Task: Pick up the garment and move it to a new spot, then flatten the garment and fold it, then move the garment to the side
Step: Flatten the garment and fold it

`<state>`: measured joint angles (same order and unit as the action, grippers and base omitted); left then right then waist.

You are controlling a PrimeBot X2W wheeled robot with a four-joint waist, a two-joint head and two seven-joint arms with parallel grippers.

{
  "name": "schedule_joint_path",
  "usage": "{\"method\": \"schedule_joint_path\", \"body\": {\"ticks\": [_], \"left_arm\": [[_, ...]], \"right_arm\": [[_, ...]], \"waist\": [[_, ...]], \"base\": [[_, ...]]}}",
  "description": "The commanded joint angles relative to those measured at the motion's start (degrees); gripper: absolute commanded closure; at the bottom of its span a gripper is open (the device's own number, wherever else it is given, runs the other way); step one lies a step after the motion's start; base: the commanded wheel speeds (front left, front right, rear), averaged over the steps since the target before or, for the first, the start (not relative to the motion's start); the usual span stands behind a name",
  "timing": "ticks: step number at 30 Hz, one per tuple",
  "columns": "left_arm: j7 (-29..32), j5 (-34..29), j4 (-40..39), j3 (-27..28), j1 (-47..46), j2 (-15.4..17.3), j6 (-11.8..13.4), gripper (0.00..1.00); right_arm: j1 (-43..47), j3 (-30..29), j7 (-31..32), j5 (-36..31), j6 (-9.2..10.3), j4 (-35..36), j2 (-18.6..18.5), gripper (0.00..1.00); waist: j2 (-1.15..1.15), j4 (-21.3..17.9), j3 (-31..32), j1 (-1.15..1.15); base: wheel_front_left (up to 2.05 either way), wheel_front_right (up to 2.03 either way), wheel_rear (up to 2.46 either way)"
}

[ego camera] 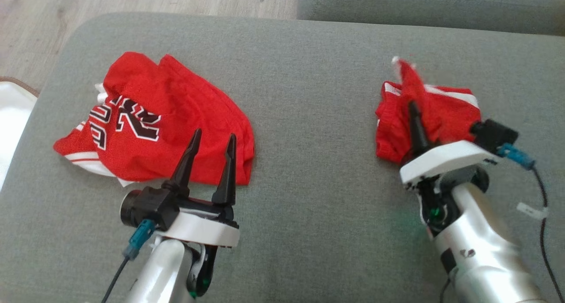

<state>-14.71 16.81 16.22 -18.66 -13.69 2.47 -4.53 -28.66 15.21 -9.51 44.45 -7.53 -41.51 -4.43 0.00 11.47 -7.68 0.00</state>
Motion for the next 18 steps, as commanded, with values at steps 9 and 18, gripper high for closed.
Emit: {"method": "schedule_joint_path", "body": {"ticks": [9,18], "left_arm": [[-0.29,0.49,-1.48,2.63,-0.59,0.41,0.52,0.0],[-0.29,-0.14,-2.28,4.47,-0.89,0.41,0.31,0.0]], "right_arm": [[-1.92,16.14,-0.79,-1.04,0.04,-2.06,-0.53,0.0],[-3.01,22.02,-4.61,-1.04,0.04,2.98,-4.19,0.0]], "waist": [[0.0,-1.1,0.47,0.0],[0.0,-5.34,1.72,0.0]], "base": [[0.0,0.0,0.0],[0.0,0.0,0.0]]}}
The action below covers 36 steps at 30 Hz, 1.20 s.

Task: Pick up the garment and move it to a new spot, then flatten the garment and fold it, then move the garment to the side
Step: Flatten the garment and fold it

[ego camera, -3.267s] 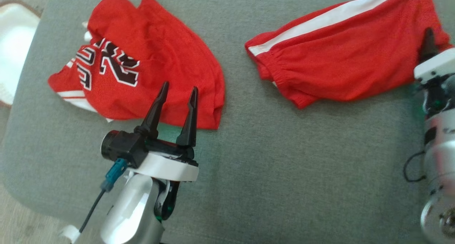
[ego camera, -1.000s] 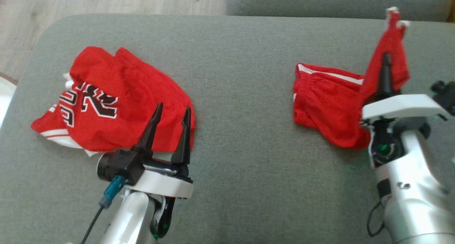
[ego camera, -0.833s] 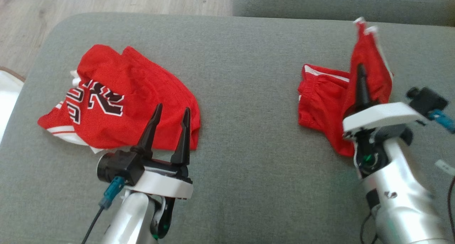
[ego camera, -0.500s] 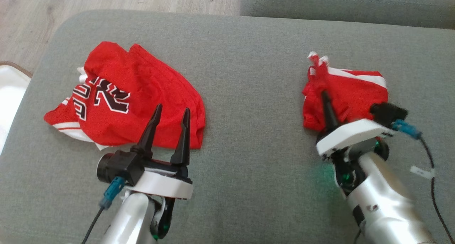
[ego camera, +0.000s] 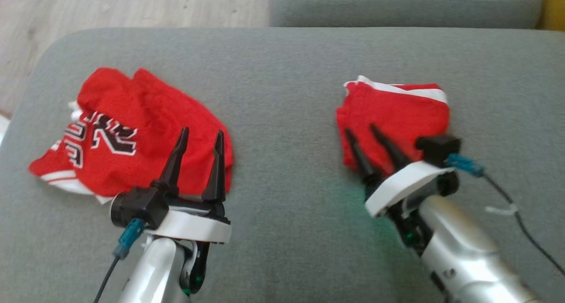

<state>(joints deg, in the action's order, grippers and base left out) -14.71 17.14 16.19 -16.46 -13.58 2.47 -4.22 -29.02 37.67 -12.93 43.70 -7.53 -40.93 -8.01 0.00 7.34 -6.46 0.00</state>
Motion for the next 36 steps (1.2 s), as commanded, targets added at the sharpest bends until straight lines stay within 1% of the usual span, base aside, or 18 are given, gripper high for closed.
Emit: {"method": "schedule_joint_path", "body": {"ticks": [1,2,4,6,8,11,13,15,17,19,21,24,30,32,36], "left_arm": [[-0.29,-0.54,-2.48,2.52,-1.01,0.41,-0.02,0.0],[-0.29,-0.54,-2.48,2.52,-1.01,0.41,-0.02,0.0],[-0.29,-0.58,-3.14,2.98,-1.03,0.41,-0.04,0.0],[-0.29,-0.73,-3.89,3.28,-1.06,0.41,-0.08,0.0],[-0.29,-0.81,-4.64,3.36,-1.13,0.41,-0.24,0.0],[-0.29,-0.96,-5.29,3.5,-1.21,0.41,-0.41,0.0],[-0.29,-1.05,-5.47,3.59,-1.19,0.41,-0.47,0.0],[-0.29,-1.0,-5.66,3.62,-1.11,0.41,-0.57,0.0],[-0.29,-1.0,-5.77,3.56,-0.95,0.41,-0.74,0.0],[-0.29,-1.09,-5.69,3.6,-0.62,0.41,-0.92,0.0],[-0.29,-1.26,-5.59,3.78,-0.31,0.41,-1.08,0.0],[-0.29,-1.51,-5.45,3.97,0.0,0.41,-1.33,0.0],[-0.29,-1.66,-5.08,3.77,-0.1,0.41,-1.68,0.0],[-0.29,-1.66,-4.99,3.44,-0.34,0.41,-1.75,0.0],[-0.29,-1.76,-5.07,2.6,-1.2,0.41,-1.82,0.0]], "right_arm": [[-2.67,-1.58,-1.54,-0.6,0.04,3.21,-1.32,0.0],[-2.67,-1.58,-1.54,-0.6,0.04,3.21,-1.32,0.0],[-2.68,-4.88,-1.94,-2.96,0.04,4.73,-3.12,0.0],[-2.17,-10.58,-2.02,-7.91,0.04,7.54,-4.68,0.0],[-0.03,-17.6,-2.04,-13.28,0.04,10.27,-4.84,0.0],[4.34,-26.56,-2.05,-21.46,0.04,14.63,-3.13,0.0],[7.38,-30.86,-2.06,-27.12,0.04,17.7,-1.57,0.0],[10.38,-34.9,-2.06,-30.59,0.04,20.24,0.93,0.0],[12.91,-38.06,-2.06,-33.54,0.04,22.63,2.67,0.0],[14.97,-40.06,-2.06,-34.99,0.04,24.5,4.03,0.0],[16.4,-40.83,-2.06,-36.04,0.04,25.65,4.68,0.0],[17.31,-40.91,-2.07,-36.59,0.04,26.68,5.04,0.0],[16.9,-40.21,-2.07,-35.42,0.04,27.42,5.12,0.0],[16.51,-39.94,-2.07,-35.86,0.04,27.4,5.12,1.0],[14.2,-39.17,-2.07,-37.74,0.04,26.51,5.13,1.0]], "waist": [[0.0,-1.77,0.65,0.0],[0.0,-1.77,0.65,0.0],[0.0,-2.9,0.83,0.0],[0.0,-4.05,0.75,0.0],[0.0,-5.05,0.67,0.0],[0.0,-6.34,0.54,0.0],[0.0,-7.05,0.43,0.0],[0.0,-7.61,0.26,0.0],[0.0,-8.02,0.09,0.0],[0.0,-8.39,-0.12,0.0],[0.0,-8.67,-0.33,0.0],[0.0,-8.83,-0.6,0.0],[0.0,-8.17,-1.0,0.0],[0.0,-7.59,-1.55,0.0],[0.0,-6.01,-3.77,0.0]], "base": [[0.0,0.0,0.0],[0.0,0.0,0.0],[0.0,0.0,0.0],[0.0,0.0,0.0],[0.0,0.0,0.0],[0.0,0.0,0.0],[0.0,0.0,0.0],[0.0,0.0,0.0],[0.0,0.0,0.0],[0.0,0.0,0.0],[0.0,0.0,0.0],[0.0,0.0,0.0],[0.0,0.0,0.0],[0.0,0.0,0.0],[0.0,0.0,0.0]]}}
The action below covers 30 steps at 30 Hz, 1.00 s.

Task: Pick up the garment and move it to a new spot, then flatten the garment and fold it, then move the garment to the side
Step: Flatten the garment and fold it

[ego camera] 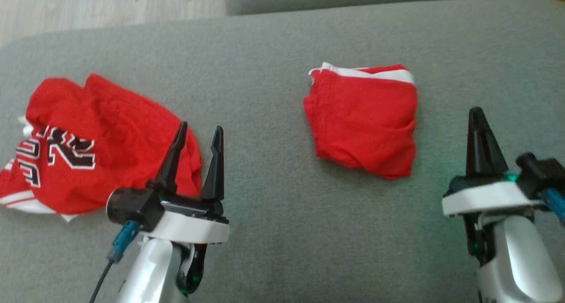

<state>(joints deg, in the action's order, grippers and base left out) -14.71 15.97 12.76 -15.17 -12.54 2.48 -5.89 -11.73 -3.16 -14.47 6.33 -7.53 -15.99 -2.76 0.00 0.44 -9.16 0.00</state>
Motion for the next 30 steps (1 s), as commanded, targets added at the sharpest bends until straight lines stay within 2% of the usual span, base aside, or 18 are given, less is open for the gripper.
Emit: {"method": "schedule_joint_path", "body": {"ticks": [1,6,8,9,10,16,19,23,27,30], "left_arm": [[-0.29,-0.55,-1.76,1.06,-2.57,0.4,-0.16,0.0],[-0.29,-0.26,-2.08,0.04,-4.1,0.4,-0.17,0.0],[-0.29,-0.05,-2.11,-0.32,-4.67,0.4,-0.16,0.0],[-0.29,0.19,-2.14,-0.87,-5.22,0.4,-0.17,0.0],[-0.29,0.19,-2.14,-0.87,-5.22,0.4,-0.17,0.0],[-0.29,0.83,-2.22,-2.08,-6.18,0.4,0.16,0.0],[-0.29,1.08,-2.21,-2.15,-6.39,0.4,0.39,0.0],[-0.29,1.3,-2.22,-1.91,-6.45,0.4,0.59,0.0],[-0.29,1.66,-2.28,-1.93,-6.31,0.4,0.71,0.0],[-0.29,1.99,-2.37,-2.16,-6.19,0.4,0.91,0.0]], "right_arm": [[-3.95,1.82,-0.52,-0.95,0.04,1.03,-0.13,1.0],[-9.9,2.97,-0.52,-3.61,0.04,-5.43,-0.12,1.0],[-12.84,2.74,-0.23,-4.35,0.04,-9.66,-0.12,1.0],[-15.77,1.95,-0.14,-4.97,0.04,-14.14,-0.12,1.0],[-15.77,1.95,-0.14,-4.97,0.04,-14.14,-0.12,1.0],[-21.78,-0.49,0.28,-7.12,0.04,-29.5,-0.13,1.0],[-23.59,-1.14,-0.01,-8.54,0.04,-34.71,-0.17,1.0],[-25.57,-0.51,-0.46,-8.22,0.04,-34.59,-0.14,1.0],[-24.76,5.36,-0.5,-4.31,0.04,-29.76,-0.13,1.0],[-23.23,10.27,-0.51,-1.7,0.04,-30.19,-0.13,1.0]], "waist": [[0.0,1.44,-1.86,0.0],[0.0,4.3,-5.32,0.0],[0.0,5.4,-6.52,0.0],[0.0,6.51,-7.48,0.0],[0.0,6.51,-7.48,0.0],[0.0,8.75,-8.49,0.0],[0.0,9.23,-8.29,0.0],[0.0,9.3,-7.75,0.0],[0.0,9.36,-7.07,0.0],[0.0,9.49,-6.65,0.0]], "base": [[0.0,0.0,0.0],[0.0,0.0,0.0],[0.0,0.0,0.0],[0.0,0.0,0.0],[0.0,0.0,0.0],[0.0,0.0,0.0],[0.0,0.0,0.0],[0.0,0.0,0.0],[0.0,0.0,0.0],[0.0,0.0,0.0]]}}
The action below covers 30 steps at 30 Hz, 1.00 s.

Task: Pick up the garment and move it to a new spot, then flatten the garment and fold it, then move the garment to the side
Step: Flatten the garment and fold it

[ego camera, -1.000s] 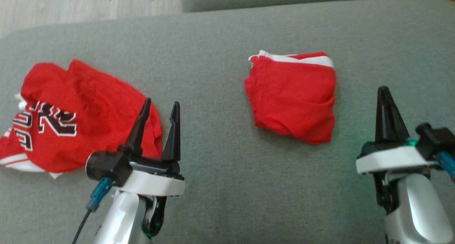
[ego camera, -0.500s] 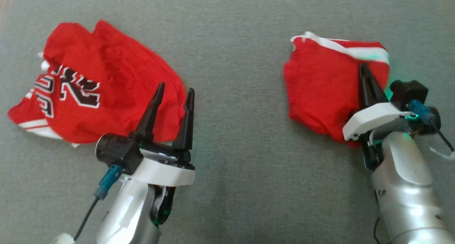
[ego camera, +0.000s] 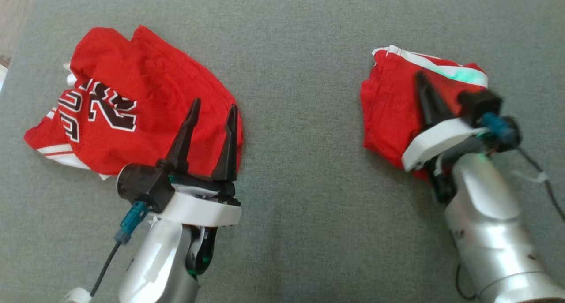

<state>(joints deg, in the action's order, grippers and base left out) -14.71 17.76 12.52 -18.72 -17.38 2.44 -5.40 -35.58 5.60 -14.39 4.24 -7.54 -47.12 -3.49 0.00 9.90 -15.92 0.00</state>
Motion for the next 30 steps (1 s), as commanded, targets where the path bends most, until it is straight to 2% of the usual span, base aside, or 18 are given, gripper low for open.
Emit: {"method": "schedule_joint_path", "body": {"ticks": [1,6,10,15,23,30], "left_arm": [[-0.29,0.27,-2.13,1.31,-1.29,0.43,0.49,0.0],[-0.29,0.41,-2.15,1.36,-0.89,0.43,0.77,0.0],[-0.29,-0.04,-2.19,2.57,-0.51,0.43,0.85,0.0],[-0.29,-0.62,-2.61,3.79,-0.27,0.43,0.6,0.0],[-0.29,-1.14,-3.47,4.73,0.47,0.43,0.37,0.0],[-0.29,-1.16,-3.44,5.17,1.36,0.43,0.3,0.0]], "right_arm": [[0.93,3.08,-0.6,0.84,0.05,-0.41,0.6,1.0],[0.33,7.94,-0.6,3.46,0.05,-6.67,0.6,1.0],[-0.49,7.86,-0.6,4.82,0.05,-5.28,0.6,1.0],[1.01,3.79,-0.61,4.66,0.05,1.93,0.47,1.0],[9.4,-5.35,-0.61,2.51,0.05,18.52,-0.07,1.0],[17.15,-9.03,-0.61,1.73,0.05,27.28,0.34,1.0]], "waist": [[0.0,0.06,0.26,0.0],[0.0,-0.11,0.85,0.0],[0.0,-1.41,1.46,0.0],[0.0,-3.73,2.72,0.0],[0.0,-8.08,4.75,0.0],[0.0,-10.49,6.09,0.0]], "base": [[0.0,0.0,0.0],[0.0,0.0,0.0],[0.0,0.0,0.0],[0.0,0.0,0.0],[0.0,0.0,0.0],[0.0,0.0,0.0]]}}
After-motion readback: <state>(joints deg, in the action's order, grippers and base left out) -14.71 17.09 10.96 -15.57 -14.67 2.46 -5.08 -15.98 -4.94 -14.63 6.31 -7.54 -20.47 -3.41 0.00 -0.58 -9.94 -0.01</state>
